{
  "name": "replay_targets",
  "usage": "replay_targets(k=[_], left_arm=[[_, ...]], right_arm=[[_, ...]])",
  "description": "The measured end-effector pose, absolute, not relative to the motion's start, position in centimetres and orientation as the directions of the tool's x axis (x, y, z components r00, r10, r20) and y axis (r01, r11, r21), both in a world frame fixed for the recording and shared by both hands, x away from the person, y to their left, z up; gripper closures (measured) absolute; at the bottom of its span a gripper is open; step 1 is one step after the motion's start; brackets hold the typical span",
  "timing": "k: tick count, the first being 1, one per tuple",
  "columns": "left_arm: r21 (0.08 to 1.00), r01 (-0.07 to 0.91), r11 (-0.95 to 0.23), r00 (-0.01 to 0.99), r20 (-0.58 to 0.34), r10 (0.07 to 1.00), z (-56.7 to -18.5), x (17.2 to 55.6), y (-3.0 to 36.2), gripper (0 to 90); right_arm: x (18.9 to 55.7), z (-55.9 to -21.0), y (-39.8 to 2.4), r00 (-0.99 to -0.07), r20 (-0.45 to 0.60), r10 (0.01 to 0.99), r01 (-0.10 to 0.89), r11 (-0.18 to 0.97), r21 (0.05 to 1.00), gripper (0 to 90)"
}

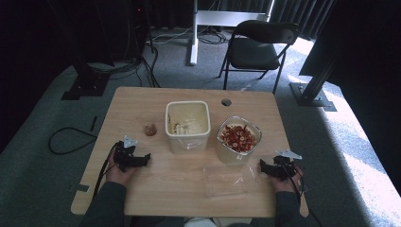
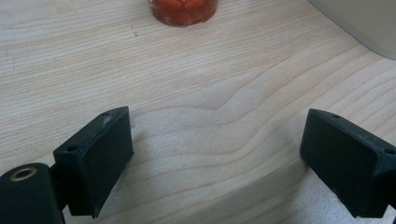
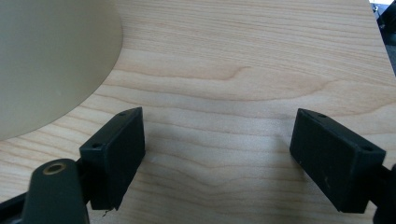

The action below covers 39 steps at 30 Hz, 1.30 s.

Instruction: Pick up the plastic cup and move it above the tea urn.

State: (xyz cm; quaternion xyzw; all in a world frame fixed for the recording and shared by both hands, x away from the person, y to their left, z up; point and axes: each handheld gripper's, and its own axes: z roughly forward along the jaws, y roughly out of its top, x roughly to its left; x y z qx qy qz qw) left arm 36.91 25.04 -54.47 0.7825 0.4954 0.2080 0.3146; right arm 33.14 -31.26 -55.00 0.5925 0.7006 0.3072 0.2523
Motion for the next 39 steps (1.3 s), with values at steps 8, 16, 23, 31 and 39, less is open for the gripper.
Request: replay_targets(k=[8, 16, 23, 31, 39], left_arm=[[0.699, 0.646, -0.305, 0.414, 0.015, 0.910, -54.5, 36.8, 24.9, 10.4], [0.706, 0.641, -0.302, 0.411, 0.016, 0.912, -54.4, 36.2, 24.9, 15.5], [0.656, 0.665, -0.358, 0.464, 0.014, 0.886, -53.5, 35.0, 23.6, 24.5], [0.716, 0.595, -0.365, 0.598, -0.091, 0.796, -51.6, 32.6, 19.7, 30.0], [0.765, 0.530, -0.366, 0.730, -0.191, 0.657, -50.3, 31.5, 14.6, 33.6]], right_arm=[[33.1, -54.9, -31.3, -0.173, 0.010, 0.985, 0.681, 0.112, 0.723, 21.5], [30.8, -51.3, -30.3, -0.192, 0.050, 0.980, 0.626, 0.083, 0.776, 49.4], [28.1, -50.0, -28.9, -0.266, 0.013, 0.964, 0.607, 0.156, 0.779, 48.2], [26.2, -51.1, -27.9, -0.315, 0.022, 0.949, 0.641, 0.196, 0.742, 48.2], [26.2, -51.8, -25.3, -0.393, 0.021, 0.919, 0.635, 0.255, 0.729, 48.6]])
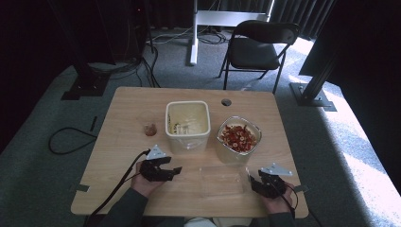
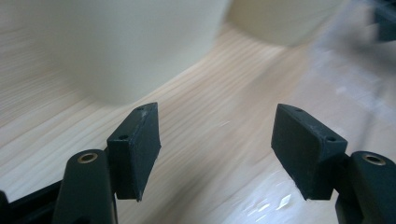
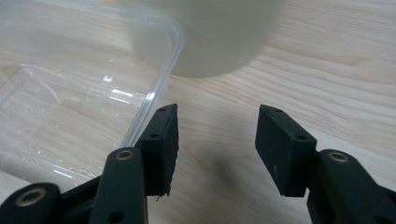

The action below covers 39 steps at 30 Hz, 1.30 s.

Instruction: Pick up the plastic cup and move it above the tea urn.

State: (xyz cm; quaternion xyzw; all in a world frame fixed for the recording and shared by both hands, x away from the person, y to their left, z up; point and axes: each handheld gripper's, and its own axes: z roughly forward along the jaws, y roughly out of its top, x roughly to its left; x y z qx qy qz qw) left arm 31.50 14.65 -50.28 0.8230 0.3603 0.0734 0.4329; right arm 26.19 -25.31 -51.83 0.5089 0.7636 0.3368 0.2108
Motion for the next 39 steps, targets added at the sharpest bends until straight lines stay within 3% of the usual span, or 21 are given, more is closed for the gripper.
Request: replay_targets(k=[7, 14, 22, 29, 39], left_arm=[[0.776, 0.514, -0.365, 0.773, -0.234, 0.590, -49.7, 32.2, 12.3, 39.7], [0.721, 0.533, -0.443, 0.788, -0.233, 0.569, -51.1, 33.0, 11.0, 49.0], [0.671, 0.533, -0.515, 0.781, -0.155, 0.605, -50.8, 33.2, 11.7, 72.7], [0.702, 0.530, -0.476, 0.775, -0.173, 0.608, -49.3, 33.7, 13.2, 78.1], [0.737, 0.483, -0.472, 0.777, -0.113, 0.620, -47.3, 32.9, 15.5, 80.2]], right_arm=[[26.8, -52.0, -22.5, -0.468, 0.018, 0.884, 0.612, 0.309, 0.728, 48.8], [27.1, -51.9, -21.1, -0.501, 0.017, 0.865, 0.594, 0.329, 0.734, 49.0], [27.2, -51.8, -22.4, -0.461, 0.012, 0.888, 0.596, 0.299, 0.745, 48.9], [27.5, -51.8, -23.7, -0.421, 0.008, 0.907, 0.603, 0.273, 0.750, 48.8], [27.8, -52.1, -24.6, -0.385, 0.001, 0.923, 0.613, 0.255, 0.748, 48.8]])
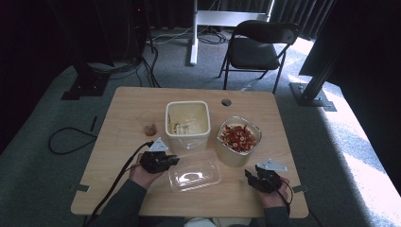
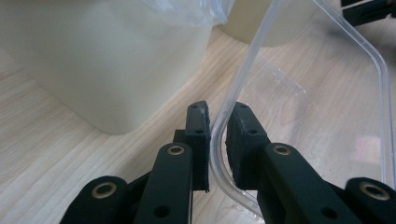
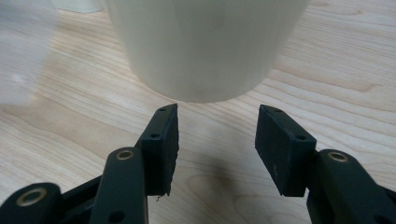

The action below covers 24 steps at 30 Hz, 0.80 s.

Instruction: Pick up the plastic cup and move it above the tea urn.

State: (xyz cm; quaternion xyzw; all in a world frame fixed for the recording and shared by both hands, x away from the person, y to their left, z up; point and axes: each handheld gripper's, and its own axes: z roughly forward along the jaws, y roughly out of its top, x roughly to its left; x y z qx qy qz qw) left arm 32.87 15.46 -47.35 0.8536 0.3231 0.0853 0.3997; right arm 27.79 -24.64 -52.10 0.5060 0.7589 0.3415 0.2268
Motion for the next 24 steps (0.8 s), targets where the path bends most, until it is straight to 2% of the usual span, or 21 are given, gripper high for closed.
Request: replay_targets(k=[24], left_arm=[[0.807, 0.434, -0.400, 0.735, -0.060, 0.675, -41.8, 31.7, 20.3, 80.2]], right_arm=[[28.3, -52.7, -25.9, -0.337, -0.004, 0.942, 0.635, 0.230, 0.737, 48.0]])
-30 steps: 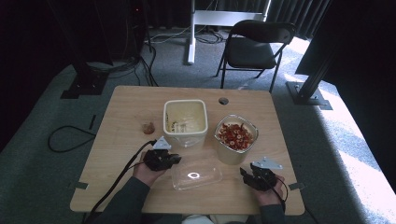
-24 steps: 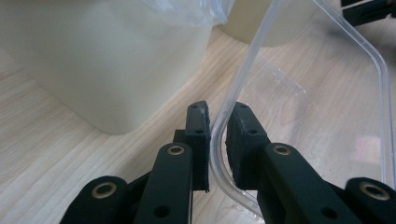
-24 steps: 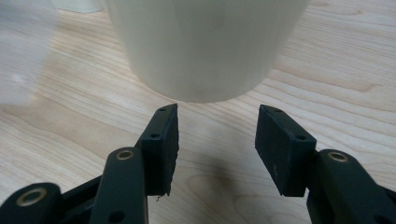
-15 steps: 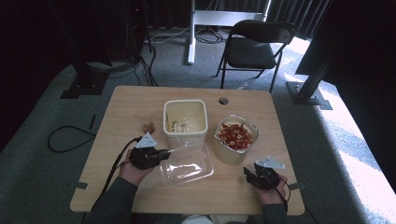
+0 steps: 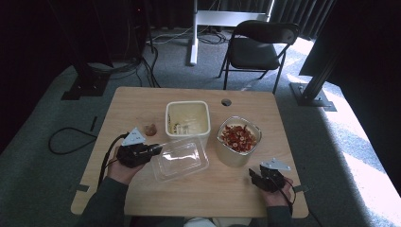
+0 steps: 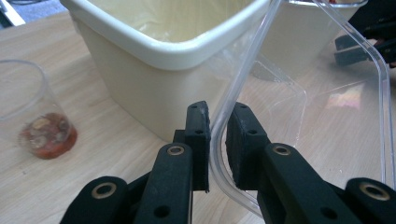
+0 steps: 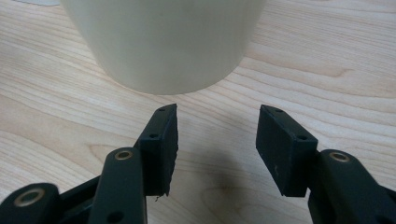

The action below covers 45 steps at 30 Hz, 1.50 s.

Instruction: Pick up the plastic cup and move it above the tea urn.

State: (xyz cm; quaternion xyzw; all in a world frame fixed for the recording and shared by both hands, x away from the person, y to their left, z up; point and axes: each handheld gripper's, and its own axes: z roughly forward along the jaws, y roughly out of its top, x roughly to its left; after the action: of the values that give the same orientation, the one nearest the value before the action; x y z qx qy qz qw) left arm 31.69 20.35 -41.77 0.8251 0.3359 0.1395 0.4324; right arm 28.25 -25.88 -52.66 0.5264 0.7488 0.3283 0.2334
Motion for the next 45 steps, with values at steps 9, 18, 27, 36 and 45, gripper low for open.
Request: replay_targets(k=[9, 18, 27, 36, 45], left_arm=[[0.824, 0.412, -0.389, 0.731, -0.044, 0.681, -40.1, 31.8, 21.2, 80.3], [0.844, 0.381, -0.378, 0.727, -0.021, 0.687, -38.0, 31.7, 21.7, 80.3], [0.860, 0.365, -0.357, 0.706, -0.006, 0.708, -36.3, 33.0, 22.5, 80.3], [0.868, 0.354, -0.350, 0.673, 0.024, 0.739, -34.7, 35.1, 23.2, 80.2], [0.864, 0.356, -0.357, 0.624, 0.065, 0.779, -33.4, 37.8, 23.2, 80.1]], right_arm=[[28.4, -52.8, -26.1, -0.327, -0.003, 0.945, 0.640, 0.224, 0.735, 47.9], [28.6, -53.0, -26.4, -0.318, -0.003, 0.948, 0.648, 0.220, 0.729, 47.8], [29.0, -53.3, -26.7, -0.305, -0.002, 0.952, 0.657, 0.213, 0.723, 47.4], [29.2, -53.5, -26.8, -0.300, -0.003, 0.954, 0.664, 0.211, 0.718, 47.3], [29.3, -53.8, -26.6, -0.307, -0.013, 0.952, 0.669, 0.226, 0.708, 47.2]])
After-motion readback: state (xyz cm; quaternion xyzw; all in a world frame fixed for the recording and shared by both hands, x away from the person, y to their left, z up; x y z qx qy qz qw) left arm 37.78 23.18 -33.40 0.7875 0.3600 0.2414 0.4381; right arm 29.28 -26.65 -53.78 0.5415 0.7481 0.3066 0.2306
